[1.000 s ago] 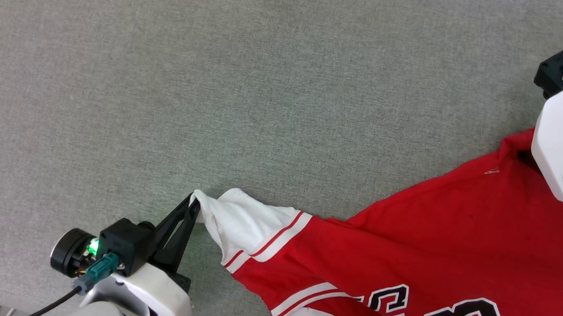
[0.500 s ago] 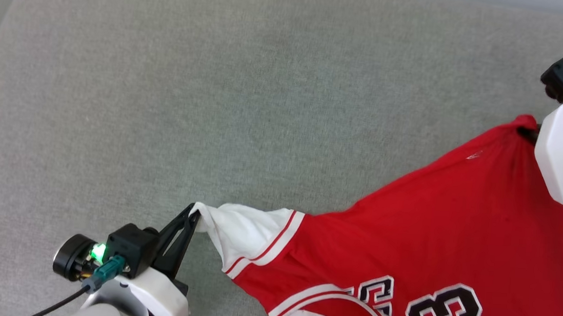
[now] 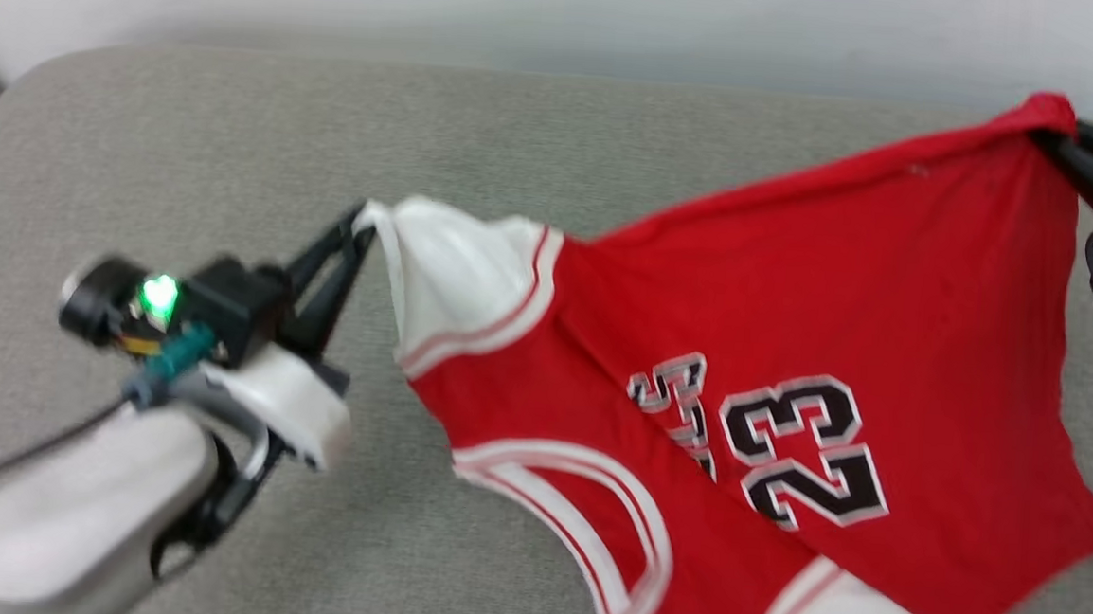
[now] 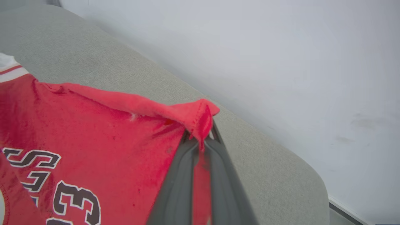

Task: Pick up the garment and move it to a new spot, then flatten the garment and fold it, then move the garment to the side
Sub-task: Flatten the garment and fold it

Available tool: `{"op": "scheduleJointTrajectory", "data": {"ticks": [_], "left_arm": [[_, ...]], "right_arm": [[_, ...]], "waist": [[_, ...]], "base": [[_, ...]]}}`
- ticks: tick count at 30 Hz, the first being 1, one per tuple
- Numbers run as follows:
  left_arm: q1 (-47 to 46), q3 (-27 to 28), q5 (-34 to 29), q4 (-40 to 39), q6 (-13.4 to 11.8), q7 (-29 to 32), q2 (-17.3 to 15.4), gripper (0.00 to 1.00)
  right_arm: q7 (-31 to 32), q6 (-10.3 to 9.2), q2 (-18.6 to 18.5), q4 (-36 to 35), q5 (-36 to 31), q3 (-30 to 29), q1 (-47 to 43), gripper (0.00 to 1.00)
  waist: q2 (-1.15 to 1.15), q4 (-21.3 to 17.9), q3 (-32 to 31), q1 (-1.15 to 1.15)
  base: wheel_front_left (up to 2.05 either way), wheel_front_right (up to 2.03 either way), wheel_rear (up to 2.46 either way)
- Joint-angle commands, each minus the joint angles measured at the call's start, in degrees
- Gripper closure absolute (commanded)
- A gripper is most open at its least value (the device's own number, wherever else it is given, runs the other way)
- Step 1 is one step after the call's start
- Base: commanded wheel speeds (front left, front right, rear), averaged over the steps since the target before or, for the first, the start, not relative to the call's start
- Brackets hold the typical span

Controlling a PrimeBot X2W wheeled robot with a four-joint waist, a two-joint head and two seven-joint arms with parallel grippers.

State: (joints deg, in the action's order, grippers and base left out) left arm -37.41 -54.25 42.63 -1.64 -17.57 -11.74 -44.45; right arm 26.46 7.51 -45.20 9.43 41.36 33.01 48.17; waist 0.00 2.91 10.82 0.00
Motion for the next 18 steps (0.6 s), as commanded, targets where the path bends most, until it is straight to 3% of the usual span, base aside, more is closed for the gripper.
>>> {"op": "scheduleJointTrajectory", "data": {"ticks": [1, 10, 18], "left_arm": [[-3.59, 0.94, -0.8, 0.45, 0.79, 0.76, -0.22, 1.0], [-20.35, 3.91, -4.36, 4.79, 5.74, 4.98, 0.24, 1.0], [-39.04, 6.28, -7.6, 13.38, 10.89, 6.2, 5.36, 1.0]], "right_arm": [[-0.69, -0.04, 1.28, -0.72, -1.53, -1.36, 1.0, 1.0], [-1.15, -0.05, 7.43, -0.25, -7.88, -7.58, 9.17, 1.0], [-3.52, -0.05, 13.16, 6.4, -14.5, -10.83, 23.37, 1.0]], "waist": [[0.0, -1.69, 0.42, 0.0], [0.0, -4.79, 5.83, 0.0], [0.0, -5.86, 12.36, 0.0]], "base": [[0.0, 0.0, 0.0], [0.0, 0.0, 0.0], [0.0, 0.0, 0.0]]}}
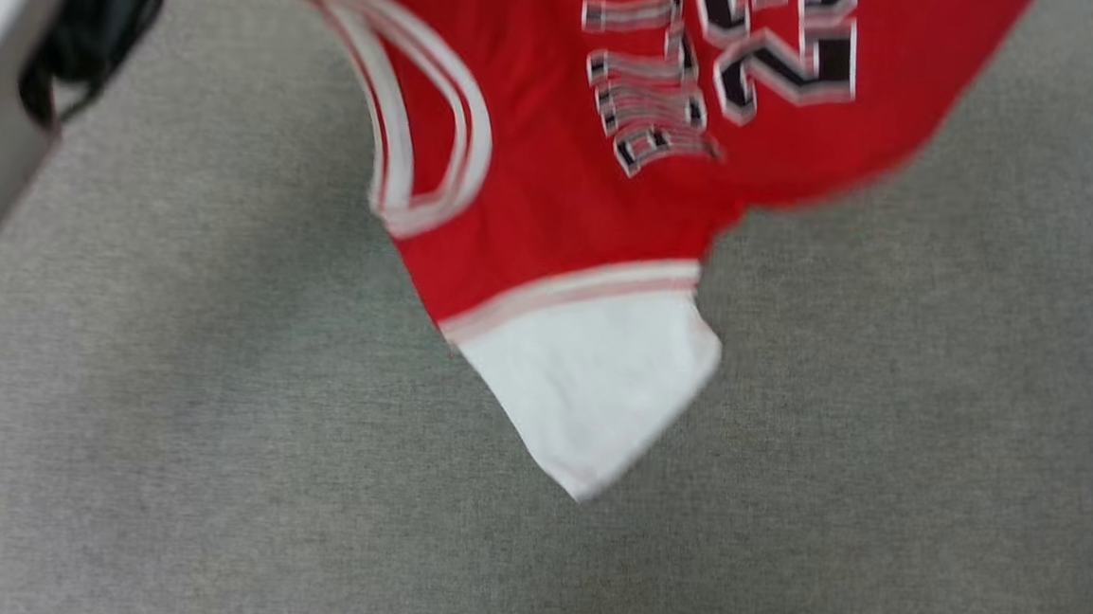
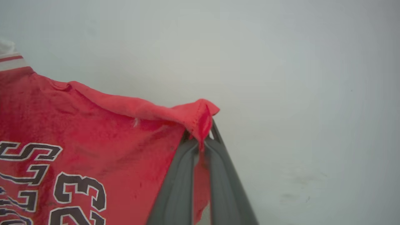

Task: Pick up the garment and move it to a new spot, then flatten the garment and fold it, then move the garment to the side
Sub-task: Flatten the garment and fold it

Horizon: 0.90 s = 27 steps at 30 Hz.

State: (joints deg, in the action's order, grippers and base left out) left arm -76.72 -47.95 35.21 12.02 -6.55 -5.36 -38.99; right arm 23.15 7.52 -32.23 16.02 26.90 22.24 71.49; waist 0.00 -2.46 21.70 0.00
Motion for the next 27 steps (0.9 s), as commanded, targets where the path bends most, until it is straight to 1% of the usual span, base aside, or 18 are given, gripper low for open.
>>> {"op": "scheduleJointTrajectory", "data": {"ticks": [1, 6, 9, 14, 15, 19, 21, 27], "left_arm": [[-2.24, 0.09, -0.79, 1.3, 0.51, -0.05, 0.67, 1.0], [-14.94, 1.08, -2.85, 9.34, 3.47, -0.47, 5.05, 1.0], [-22.24, 1.79, -3.91, 13.92, 4.94, -1.31, 7.41, 1.0], [-32.81, 2.41, -5.66, 20.51, 7.24, -3.13, 10.14, 1.0], [-34.28, 2.94, -5.5, 21.65, 7.35, -3.8, 10.47, 1.0], [-37.99, 2.91, -6.25, 25.97, 8.84, -5.61, 11.41, 1.0], [-38.92, 2.64, -6.33, 27.67, 9.51, -6.39, 11.91, 1.0], [-35.26, 1.86, -4.99, 32.45, 11.04, -8.09, 13.1, 1.0]], "right_arm": [[-0.78, -0.06, 0.51, 0.96, -0.95, -0.44, 2.08, 1.0], [-2.96, -0.05, 2.75, 6.66, -4.98, -1.94, 11.59, 1.0], [-4.51, -0.06, 3.2, 9.31, -7.15, -1.38, 17.26, 1.0], [-7.91, -0.06, 3.96, 13.39, -9.48, -0.88, 26.12, 1.0], [-8.7, -0.06, 4.34, 14.24, -9.69, -0.95, 27.32, 1.0], [-11.43, -0.06, 5.57, 17.95, -10.44, -0.47, 30.82, 1.0], [-12.72, -0.06, 6.22, 19.92, -10.39, 0.55, 30.9, 1.0], [-15.79, -0.06, 7.79, 25.49, -8.63, 5.59, 27.81, 1.0]], "waist": [[0.0, -0.58, 2.27, 0.0], [0.0, -0.67, 6.13, 0.0], [0.0, -0.65, 8.31, 0.0], [0.0, -0.78, 11.12, 0.0], [0.0, -0.84, 11.49, 0.0], [0.0, -0.79, 12.42, 0.0], [0.0, -0.7, 12.74, 0.0], [0.0, -0.13, 13.58, 0.0]], "base": [[0.0, 0.0, 0.0], [0.0, 0.0, 0.0], [0.0, 0.0, 0.0], [0.0, 0.0, 0.0], [0.0, 0.0, 0.0], [0.0, 0.0, 0.0], [0.0, 0.0, 0.0], [0.0, 0.0, 0.0]]}}
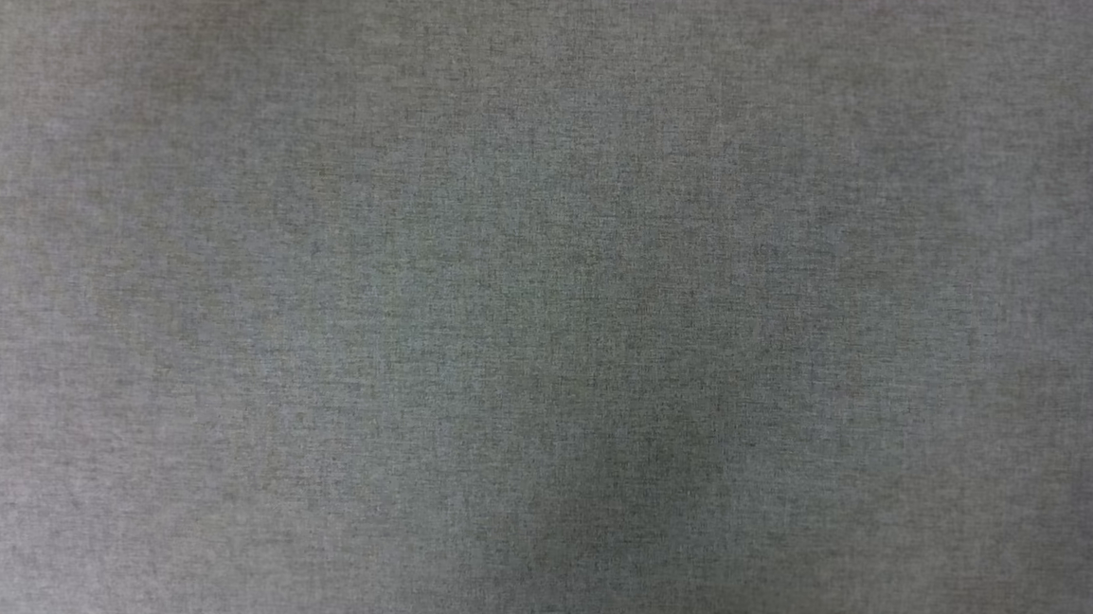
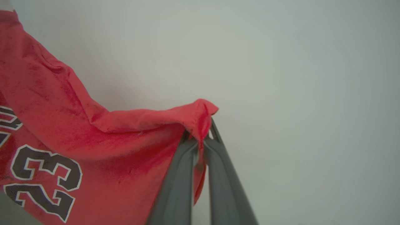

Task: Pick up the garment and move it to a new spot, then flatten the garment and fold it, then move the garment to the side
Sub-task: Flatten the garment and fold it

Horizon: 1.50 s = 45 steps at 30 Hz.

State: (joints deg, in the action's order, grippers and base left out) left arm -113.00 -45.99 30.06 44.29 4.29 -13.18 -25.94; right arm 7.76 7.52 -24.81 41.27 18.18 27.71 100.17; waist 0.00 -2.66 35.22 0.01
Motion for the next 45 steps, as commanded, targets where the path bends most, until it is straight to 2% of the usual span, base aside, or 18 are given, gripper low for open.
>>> {"op": "scheduleJointTrajectory", "data": {"ticks": [1, 4, 10, 17, 22, 29, 35, 38, 45], "left_arm": [[1.87, -0.27, 0.36, 0.83, 0.31, -0.5, 0.09, 1.0], [6.01, -0.63, 1.5, 2.14, 1.1, -1.21, 0.48, 1.0], [17.86, 0.16, 3.31, 1.27, 1.56, -2.03, -0.85, 1.0], [36.99, 3.7, 4.2, -8.44, -0.28, -2.12, -4.29, 1.0], [53.63, 5.12, 4.92, -17.61, -3.04, -2.11, -6.7, 1.0], [74.78, 3.34, 7.02, -27.76, -6.44, -2.01, -8.83, 1.0], [88.99, 1.45, 10.06, -33.11, -9.74, -1.68, -10.68, 1.0], [93.21, 0.83, 11.06, -34.65, -10.83, -1.38, -11.39, 1.0], [106.26, -0.53, 15.54, -39.05, -14.29, -0.94, -13.33, 1.0]], "right_arm": [[-0.95, -0.06, 0.65, 1.05, 0.26, 1.01, -1.51, 1.0], [-2.78, -0.06, 1.67, 3.74, 1.64, 3.41, -4.36, 1.0], [-6.16, -0.06, 3.62, 7.93, 5.59, 8.28, -11.95, 1.0], [-9.67, -0.06, 3.69, 9.15, 10.18, 15.24, -22.93, 1.0], [-10.76, -0.06, 0.75, 6.75, 14.15, 20.22, -32.36, 1.0], [-12.0, -0.06, -4.73, 1.72, 20.49, 24.23, -44.27, 1.0], [-11.64, -0.06, -8.92, -3.36, 24.01, 25.77, -55.21, 1.0], [-11.17, -0.06, -10.41, -5.0, 25.0, 25.41, -58.59, 1.0], [-10.34, -0.06, -16.35, -11.99, 26.21, 23.15, -72.77, 1.0]], "waist": [[0.0, 0.1, 0.07, -0.01], [0.0, 0.37, -0.32, -0.01], [0.0, 0.75, -2.33, -0.01], [0.0, 1.34, -7.75, -0.01], [0.0, 1.94, -12.94, -0.01], [0.0, 2.48, -19.79, -0.01], [0.0, 2.12, -25.06, -0.01], [0.0, 1.92, -26.46, -0.01], [0.0, 1.96, -30.82, -0.01]], "base": [[0.0, 0.0, 0.0], [0.0, 0.0, 0.0], [0.0, 0.0, 0.0], [0.0, 0.0, 0.0], [0.0, 0.0, 0.0], [0.0, 0.0, 0.0], [0.0, 0.0, 0.0], [0.0, 0.0, 0.0], [0.0, 0.0, 0.0]]}}
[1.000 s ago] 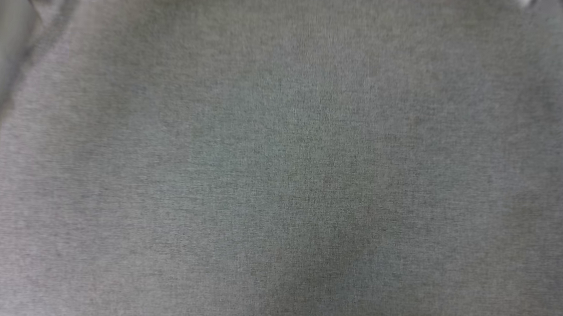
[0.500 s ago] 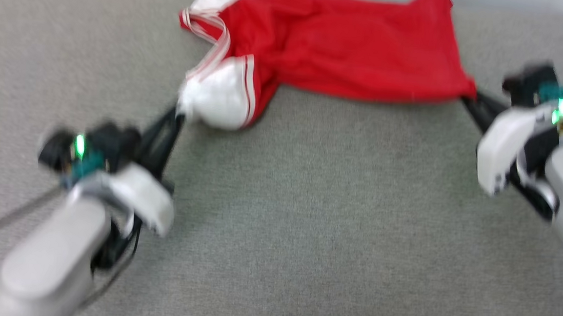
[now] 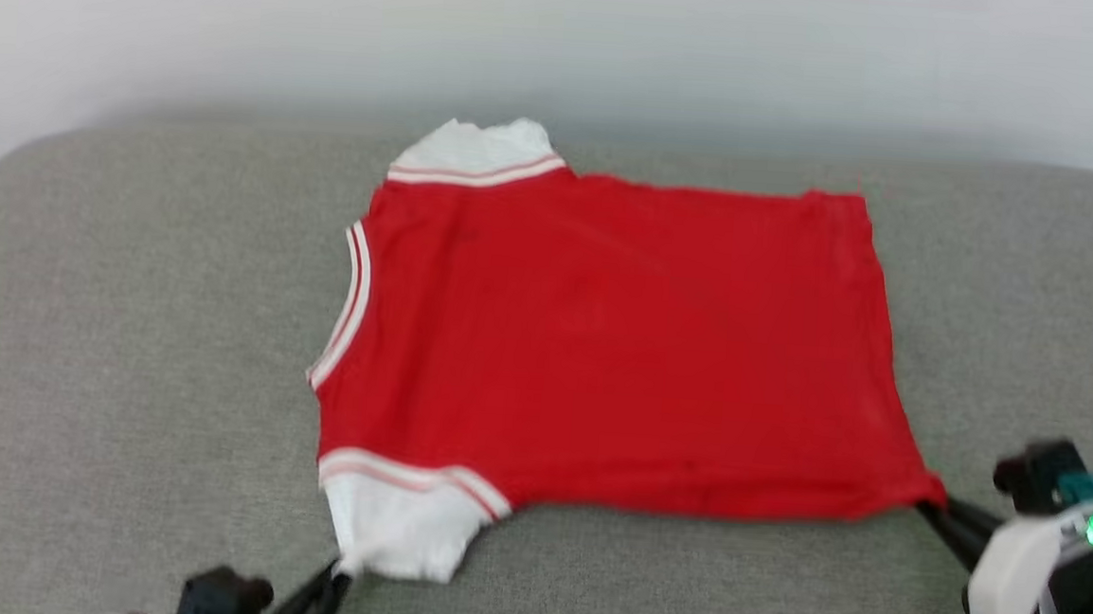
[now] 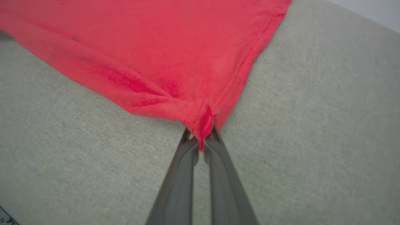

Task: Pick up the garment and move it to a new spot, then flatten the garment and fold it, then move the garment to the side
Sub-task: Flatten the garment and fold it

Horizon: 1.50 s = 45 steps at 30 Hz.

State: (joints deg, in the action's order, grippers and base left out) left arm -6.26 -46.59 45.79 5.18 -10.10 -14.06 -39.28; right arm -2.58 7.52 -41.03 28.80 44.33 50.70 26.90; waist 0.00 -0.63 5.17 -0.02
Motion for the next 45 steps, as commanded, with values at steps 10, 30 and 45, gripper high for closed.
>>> {"op": "scheduleJointTrajectory", "data": {"ticks": [10, 30, 45], "left_arm": [[11.32, -2.39, 3.51, -5.37, -3.89, 2.31, -2.42, 1.0], [-2.64, 1.87, -1.36, -6.65, -3.17, 3.46, -5.1, 1.0], [-18.41, 2.88, -5.01, 3.39, 2.57, 5.47, -3.84, 1.0]], "right_arm": [[3.21, -0.06, -1.25, -8.71, -1.47, -11.92, -20.29, 1.0], [14.46, -0.06, 6.6, -24.81, -12.44, -32.4, -24.99, 1.0], [15.59, -0.06, 9.3, -22.19, -13.56, -32.04, -13.82, 1.0]], "waist": [[0.0, -0.48, -3.53, 0.02], [0.0, -2.12, -0.01, 0.02], [0.0, -4.94, 7.62, 0.02]], "base": [[0.0, 0.0, 0.0], [0.0, 0.0, 0.0], [0.0, 0.0, 0.0]]}}
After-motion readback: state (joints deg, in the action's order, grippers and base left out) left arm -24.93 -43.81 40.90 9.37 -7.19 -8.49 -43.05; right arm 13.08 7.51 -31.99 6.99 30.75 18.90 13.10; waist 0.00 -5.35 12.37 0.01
